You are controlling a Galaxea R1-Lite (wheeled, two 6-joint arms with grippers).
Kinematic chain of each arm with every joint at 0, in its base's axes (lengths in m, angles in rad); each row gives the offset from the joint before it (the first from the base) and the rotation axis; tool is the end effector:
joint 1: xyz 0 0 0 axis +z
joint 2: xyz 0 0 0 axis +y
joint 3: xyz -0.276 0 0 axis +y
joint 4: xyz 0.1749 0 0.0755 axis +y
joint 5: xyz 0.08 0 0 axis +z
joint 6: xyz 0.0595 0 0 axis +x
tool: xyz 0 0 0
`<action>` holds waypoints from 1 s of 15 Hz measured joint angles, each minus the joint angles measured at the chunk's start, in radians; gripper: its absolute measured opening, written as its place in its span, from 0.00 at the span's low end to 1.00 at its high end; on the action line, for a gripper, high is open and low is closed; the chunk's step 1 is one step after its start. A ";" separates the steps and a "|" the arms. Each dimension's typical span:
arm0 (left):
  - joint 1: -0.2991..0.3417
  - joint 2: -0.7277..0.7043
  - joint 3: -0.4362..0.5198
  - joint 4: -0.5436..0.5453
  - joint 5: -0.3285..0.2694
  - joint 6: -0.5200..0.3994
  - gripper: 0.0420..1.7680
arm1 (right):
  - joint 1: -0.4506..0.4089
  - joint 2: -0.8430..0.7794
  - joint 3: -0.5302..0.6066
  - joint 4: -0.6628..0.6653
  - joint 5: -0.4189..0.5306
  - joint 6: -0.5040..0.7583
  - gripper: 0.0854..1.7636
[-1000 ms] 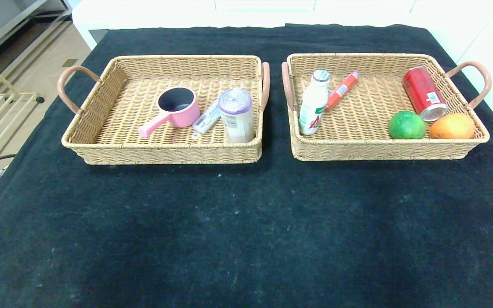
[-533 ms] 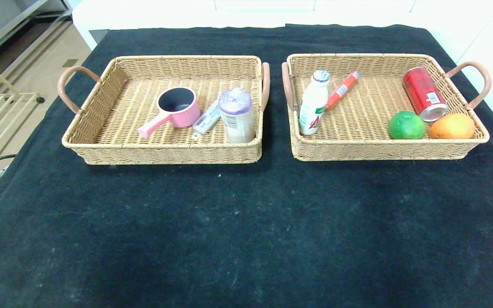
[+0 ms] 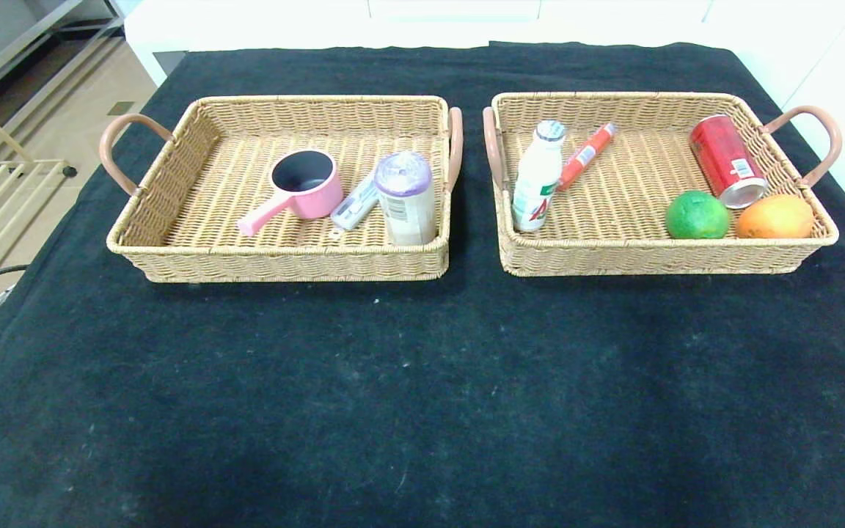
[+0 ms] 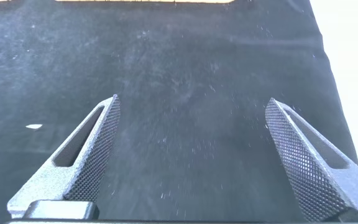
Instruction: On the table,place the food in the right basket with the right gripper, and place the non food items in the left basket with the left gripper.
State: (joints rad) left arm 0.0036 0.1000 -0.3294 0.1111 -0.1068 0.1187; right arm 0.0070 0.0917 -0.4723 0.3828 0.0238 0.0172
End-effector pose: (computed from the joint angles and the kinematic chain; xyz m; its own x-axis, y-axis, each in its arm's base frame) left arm 0.0167 -0.0063 0.1573 0.9877 -0.1030 0.1174 0.0876 0.9876 0.1301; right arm -0.0010 0.0014 0.1600 0.9995 0.0308 -0.0022 -0.0308 0.9994 0.0173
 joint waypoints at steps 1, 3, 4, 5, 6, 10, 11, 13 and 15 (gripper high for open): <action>-0.001 -0.021 0.053 -0.034 0.005 0.003 0.97 | -0.001 -0.024 0.053 -0.054 0.005 -0.010 0.96; -0.002 -0.062 0.141 -0.083 0.014 -0.003 0.97 | -0.002 -0.064 0.169 -0.187 0.009 -0.023 0.96; -0.002 -0.075 0.181 -0.134 0.021 -0.009 0.97 | -0.003 -0.074 0.223 -0.275 0.010 -0.030 0.96; -0.003 -0.085 0.221 -0.188 0.030 -0.012 0.97 | -0.003 -0.082 0.287 -0.359 0.011 -0.047 0.96; -0.003 -0.091 0.261 -0.225 0.036 -0.013 0.97 | -0.004 -0.087 0.349 -0.422 0.011 -0.070 0.96; -0.002 -0.100 0.326 -0.190 0.078 -0.037 0.97 | -0.004 -0.093 0.463 -0.390 -0.003 -0.117 0.96; -0.003 -0.101 0.327 -0.190 0.079 -0.046 0.97 | -0.004 -0.093 0.469 -0.384 0.005 -0.111 0.96; -0.002 -0.102 0.328 -0.189 0.080 -0.049 0.97 | -0.004 -0.093 0.471 -0.382 0.003 -0.091 0.96; -0.002 -0.102 0.329 -0.190 0.089 -0.064 0.97 | -0.003 -0.093 0.472 -0.381 -0.006 -0.042 0.96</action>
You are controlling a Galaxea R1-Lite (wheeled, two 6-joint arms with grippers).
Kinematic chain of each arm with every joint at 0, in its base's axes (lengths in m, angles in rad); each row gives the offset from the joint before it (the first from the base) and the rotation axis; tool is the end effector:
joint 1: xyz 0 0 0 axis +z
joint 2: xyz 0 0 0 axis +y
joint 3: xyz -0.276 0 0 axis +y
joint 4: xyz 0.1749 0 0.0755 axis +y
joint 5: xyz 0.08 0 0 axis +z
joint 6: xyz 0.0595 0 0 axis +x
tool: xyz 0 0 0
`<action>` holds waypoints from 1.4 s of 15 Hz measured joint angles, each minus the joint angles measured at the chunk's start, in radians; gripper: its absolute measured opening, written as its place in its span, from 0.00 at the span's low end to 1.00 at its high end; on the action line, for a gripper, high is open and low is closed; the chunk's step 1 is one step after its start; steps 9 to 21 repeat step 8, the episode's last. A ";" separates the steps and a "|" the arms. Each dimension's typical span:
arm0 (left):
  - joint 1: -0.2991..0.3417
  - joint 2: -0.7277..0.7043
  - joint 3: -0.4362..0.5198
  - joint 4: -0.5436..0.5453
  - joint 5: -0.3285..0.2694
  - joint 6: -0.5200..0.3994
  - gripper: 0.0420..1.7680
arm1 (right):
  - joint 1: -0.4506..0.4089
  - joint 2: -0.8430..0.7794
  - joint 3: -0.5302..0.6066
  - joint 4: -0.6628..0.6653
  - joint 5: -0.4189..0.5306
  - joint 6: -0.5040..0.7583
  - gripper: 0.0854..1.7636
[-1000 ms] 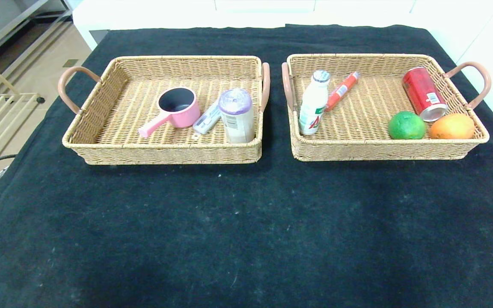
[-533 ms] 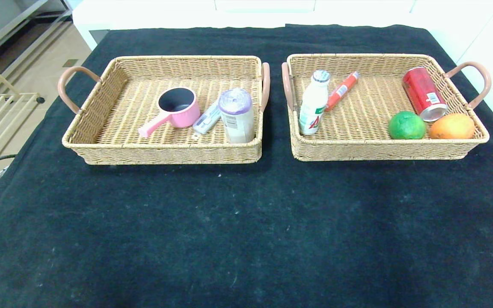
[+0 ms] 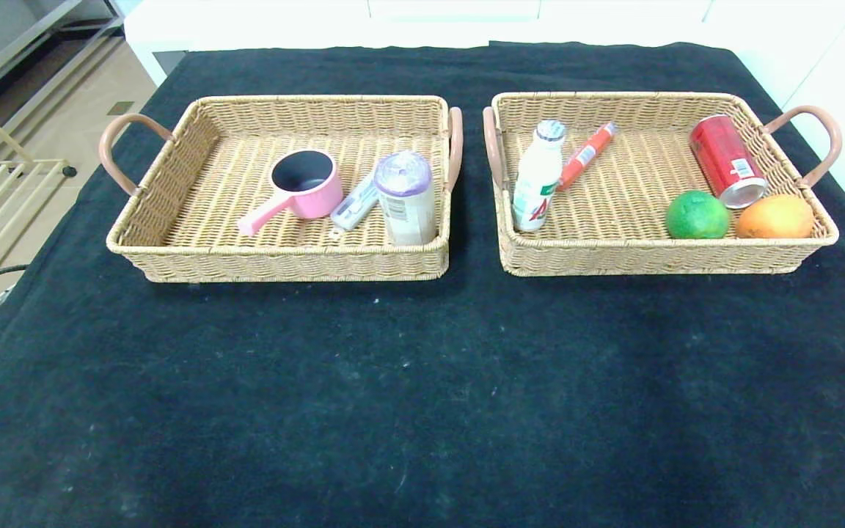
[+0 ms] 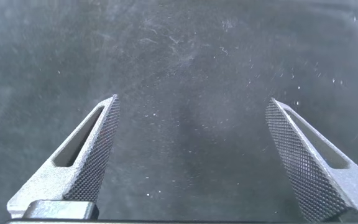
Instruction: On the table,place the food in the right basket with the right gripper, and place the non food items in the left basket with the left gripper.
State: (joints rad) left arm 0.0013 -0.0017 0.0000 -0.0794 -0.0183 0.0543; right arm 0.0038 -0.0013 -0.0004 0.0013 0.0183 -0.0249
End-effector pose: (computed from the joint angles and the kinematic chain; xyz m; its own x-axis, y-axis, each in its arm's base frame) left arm 0.0378 -0.0010 0.0866 0.9966 -0.0170 0.0810 0.0125 0.9984 0.0556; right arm 0.0383 0.0012 0.0755 0.9998 0.0221 0.0004 -0.0221 0.9994 -0.0249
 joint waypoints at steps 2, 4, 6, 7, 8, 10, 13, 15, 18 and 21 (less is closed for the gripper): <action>0.000 0.000 0.000 -0.002 0.002 -0.006 0.97 | 0.000 0.000 0.000 0.000 -0.001 0.005 0.96; 0.000 -0.001 0.000 -0.003 0.011 -0.043 0.97 | 0.000 0.000 0.000 0.000 -0.002 0.005 0.97; 0.000 -0.001 0.000 -0.005 0.015 -0.054 0.97 | 0.000 0.000 0.000 0.000 -0.002 0.005 0.97; 0.000 0.000 0.000 -0.005 0.015 -0.054 0.97 | 0.000 0.000 0.000 0.000 -0.002 0.006 0.97; 0.000 -0.001 0.000 -0.005 0.015 -0.054 0.97 | 0.000 0.000 0.000 0.000 -0.001 0.006 0.97; 0.000 -0.001 0.000 -0.005 0.015 -0.054 0.97 | 0.000 0.000 0.000 0.000 -0.001 0.006 0.97; 0.000 -0.001 0.000 -0.005 0.015 -0.054 0.97 | 0.000 0.000 0.000 0.000 -0.001 0.006 0.97; 0.000 -0.001 0.000 -0.005 0.015 -0.054 0.97 | 0.000 0.000 0.000 0.000 -0.001 0.006 0.97; 0.000 -0.001 0.000 -0.005 0.015 -0.054 0.97 | 0.000 0.000 0.000 0.000 -0.001 0.006 0.97; 0.000 -0.001 0.000 -0.005 0.015 -0.054 0.97 | 0.000 0.000 0.000 0.000 -0.001 0.006 0.97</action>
